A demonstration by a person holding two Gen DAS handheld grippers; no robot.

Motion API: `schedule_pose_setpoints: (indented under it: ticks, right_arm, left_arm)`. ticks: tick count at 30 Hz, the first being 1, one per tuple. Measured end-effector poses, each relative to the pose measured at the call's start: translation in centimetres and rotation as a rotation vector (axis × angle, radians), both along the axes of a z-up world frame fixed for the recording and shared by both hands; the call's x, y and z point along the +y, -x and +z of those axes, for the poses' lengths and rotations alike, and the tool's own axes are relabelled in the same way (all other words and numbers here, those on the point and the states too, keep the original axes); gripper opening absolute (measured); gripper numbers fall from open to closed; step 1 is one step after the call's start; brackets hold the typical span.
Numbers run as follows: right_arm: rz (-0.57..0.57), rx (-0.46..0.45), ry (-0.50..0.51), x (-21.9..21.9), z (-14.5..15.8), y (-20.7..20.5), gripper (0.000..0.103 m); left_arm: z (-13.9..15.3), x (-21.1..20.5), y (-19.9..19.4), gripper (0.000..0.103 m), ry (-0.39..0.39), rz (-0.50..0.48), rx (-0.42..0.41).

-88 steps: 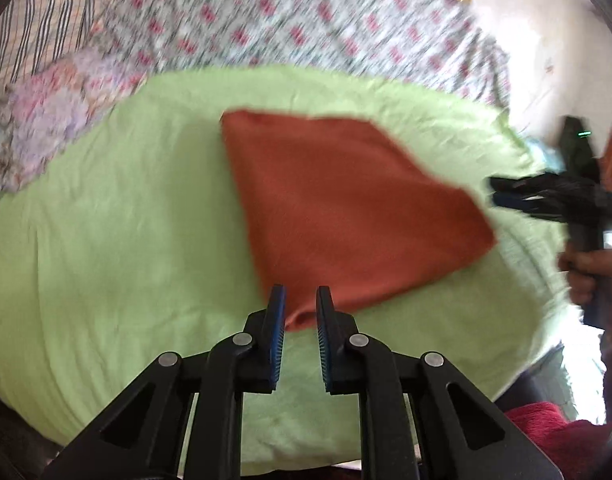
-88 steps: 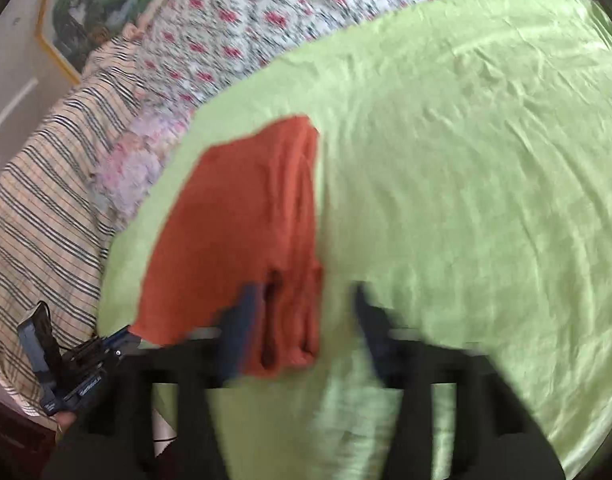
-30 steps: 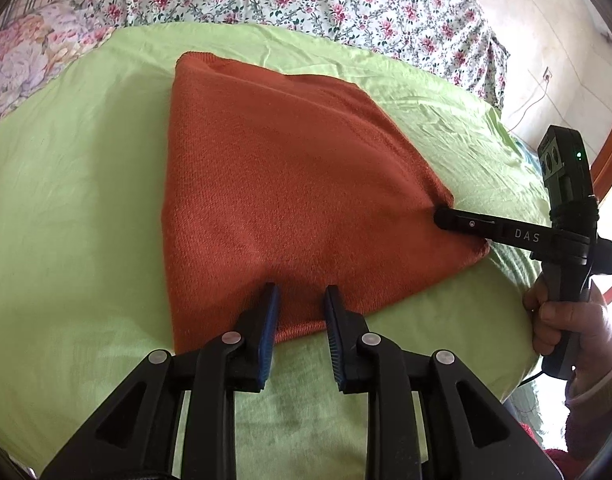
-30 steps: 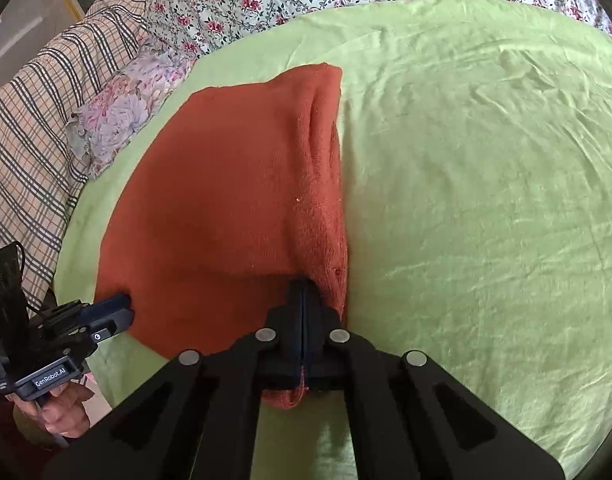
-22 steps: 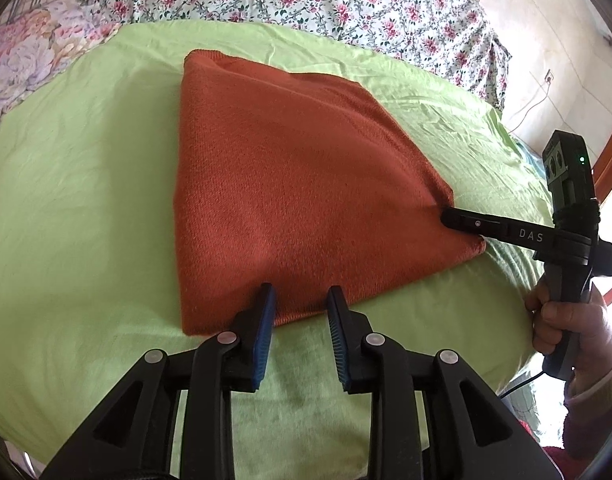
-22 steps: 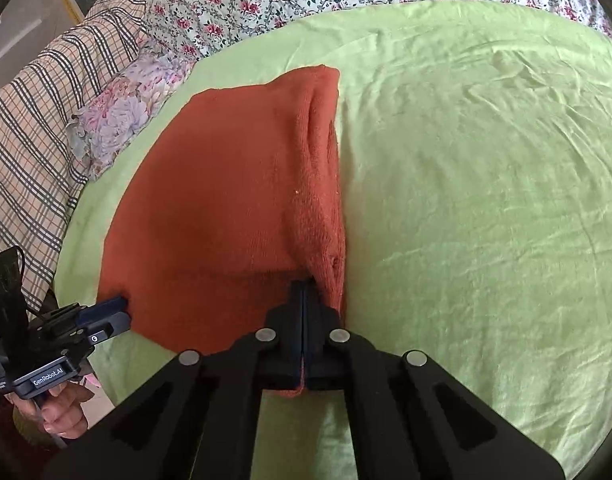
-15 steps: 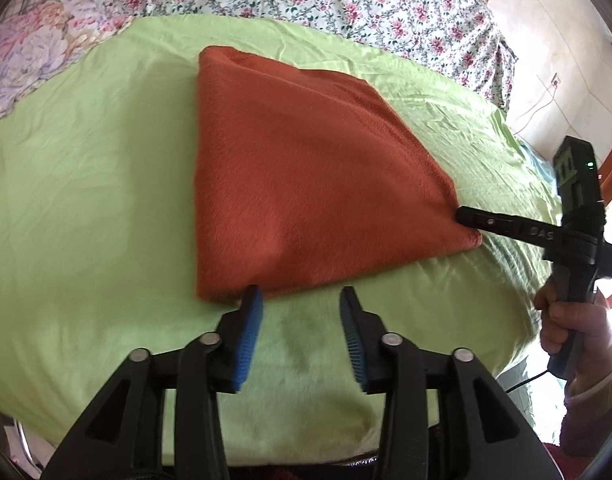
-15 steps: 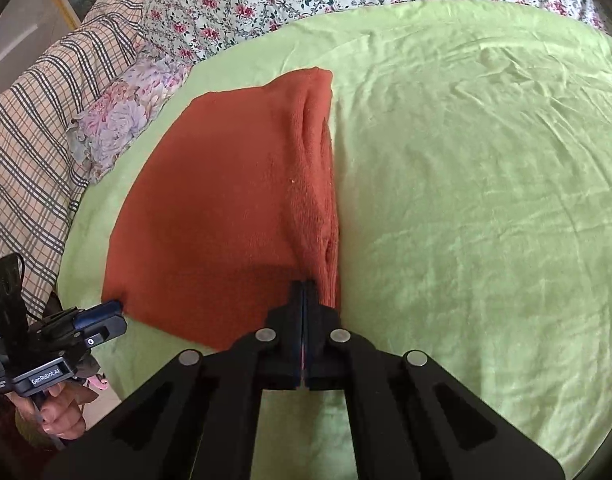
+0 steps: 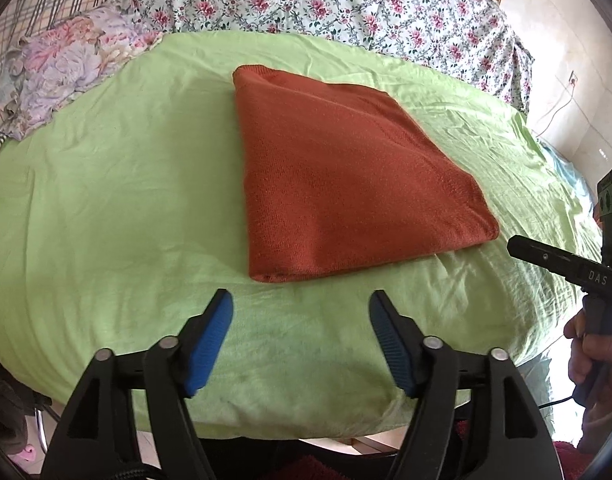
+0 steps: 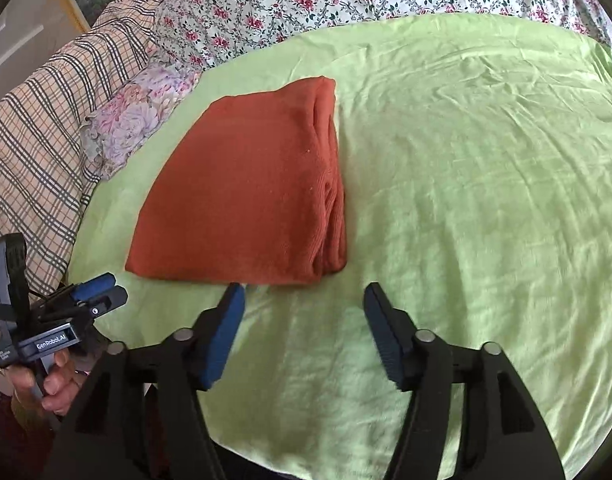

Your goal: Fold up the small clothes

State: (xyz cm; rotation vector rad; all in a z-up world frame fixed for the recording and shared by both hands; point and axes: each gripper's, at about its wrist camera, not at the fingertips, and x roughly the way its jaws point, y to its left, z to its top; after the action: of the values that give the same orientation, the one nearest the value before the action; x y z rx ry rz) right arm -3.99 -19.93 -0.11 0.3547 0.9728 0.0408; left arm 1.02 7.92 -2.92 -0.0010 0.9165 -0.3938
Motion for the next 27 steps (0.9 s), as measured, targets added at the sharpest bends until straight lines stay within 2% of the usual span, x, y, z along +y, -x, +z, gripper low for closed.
schedule_pose_setpoints:
  ticks: [3,8,13,20,27]
  right_arm:
    - [0.001,-0.004,0.004,0.3,0.1,0.2,0.07]
    - [0.046,-0.005,0.051,1.6,0.5,0.0,0.079]
    - [0.092,-0.003,0.087,2.8,0.9,0.0,0.088]
    - [0.103,-0.007,0.099,3.3,1.2,-0.3,0.089]
    - [0.108,0.0,0.085,3.6,0.8,-0.7,0.09]
  left_arm:
    - [0.6,0.1,0.4,0.08,-0.017,0.0,-0.019]
    - [1.4,0.1,1.4,0.085,-0.09,0.005,-0.05]
    - [1.4,0.8,1.7,0.09,-0.129,0.02,-0.045]
    - [0.9,1.6,0.7,0.09,-0.124,0.057,-0.013]
    - [1.1,1.0,-0.3,0.091,-0.105,0.067,-0.015]
